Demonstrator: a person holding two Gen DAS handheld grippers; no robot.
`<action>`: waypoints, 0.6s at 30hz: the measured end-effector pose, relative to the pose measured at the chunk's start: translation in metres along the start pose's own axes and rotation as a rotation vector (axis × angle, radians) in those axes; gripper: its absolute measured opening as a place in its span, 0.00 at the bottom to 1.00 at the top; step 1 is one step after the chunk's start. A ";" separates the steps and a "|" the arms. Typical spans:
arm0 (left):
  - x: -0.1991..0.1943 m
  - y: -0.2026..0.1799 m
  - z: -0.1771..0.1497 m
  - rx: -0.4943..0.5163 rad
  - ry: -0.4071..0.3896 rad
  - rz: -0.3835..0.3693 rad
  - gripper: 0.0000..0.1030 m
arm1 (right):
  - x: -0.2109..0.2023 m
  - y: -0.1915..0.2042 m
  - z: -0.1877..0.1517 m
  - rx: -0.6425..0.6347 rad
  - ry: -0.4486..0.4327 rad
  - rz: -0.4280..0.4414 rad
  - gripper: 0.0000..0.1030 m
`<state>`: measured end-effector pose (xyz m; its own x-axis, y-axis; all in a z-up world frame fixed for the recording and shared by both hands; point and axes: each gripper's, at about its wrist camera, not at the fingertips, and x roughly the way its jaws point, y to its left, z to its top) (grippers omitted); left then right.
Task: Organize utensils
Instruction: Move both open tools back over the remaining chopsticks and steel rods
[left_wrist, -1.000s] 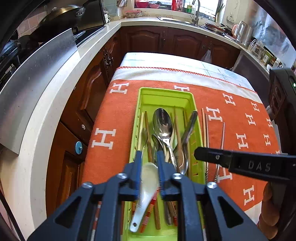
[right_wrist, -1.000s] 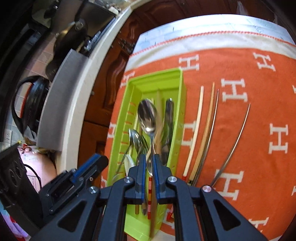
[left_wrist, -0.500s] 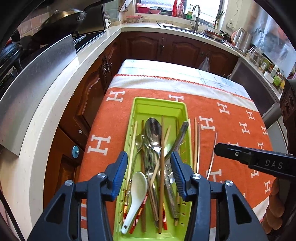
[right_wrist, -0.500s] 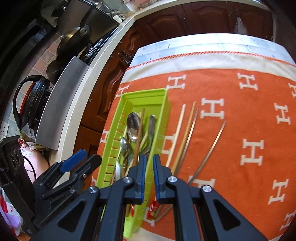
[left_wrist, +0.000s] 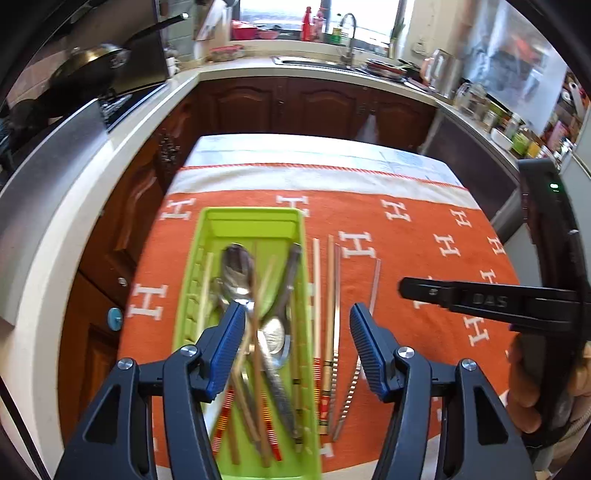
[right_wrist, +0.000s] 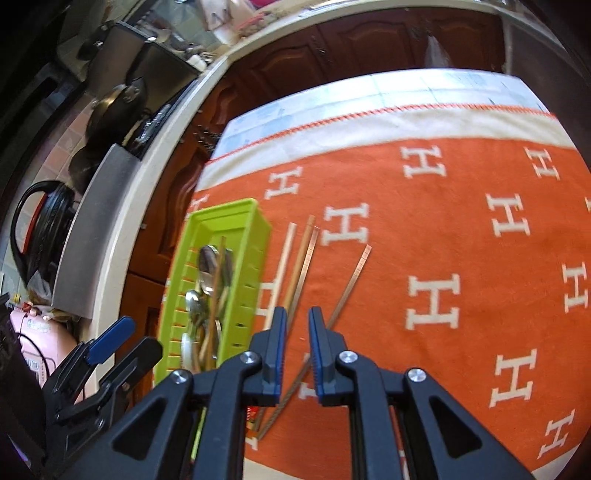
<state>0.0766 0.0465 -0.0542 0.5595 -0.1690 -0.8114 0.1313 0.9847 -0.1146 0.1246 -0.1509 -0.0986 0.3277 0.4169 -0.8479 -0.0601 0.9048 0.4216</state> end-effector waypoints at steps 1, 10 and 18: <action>0.002 -0.003 -0.002 0.004 0.005 -0.007 0.56 | 0.003 -0.004 -0.002 0.010 0.007 0.000 0.13; 0.014 -0.015 -0.013 0.032 0.026 -0.028 0.53 | 0.040 -0.019 -0.013 0.057 0.088 0.000 0.13; 0.014 0.002 -0.011 -0.014 0.027 -0.018 0.42 | 0.065 -0.009 -0.011 0.022 0.121 -0.052 0.13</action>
<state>0.0758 0.0461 -0.0721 0.5346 -0.1857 -0.8245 0.1293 0.9821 -0.1374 0.1359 -0.1308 -0.1614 0.2136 0.3782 -0.9007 -0.0248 0.9238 0.3821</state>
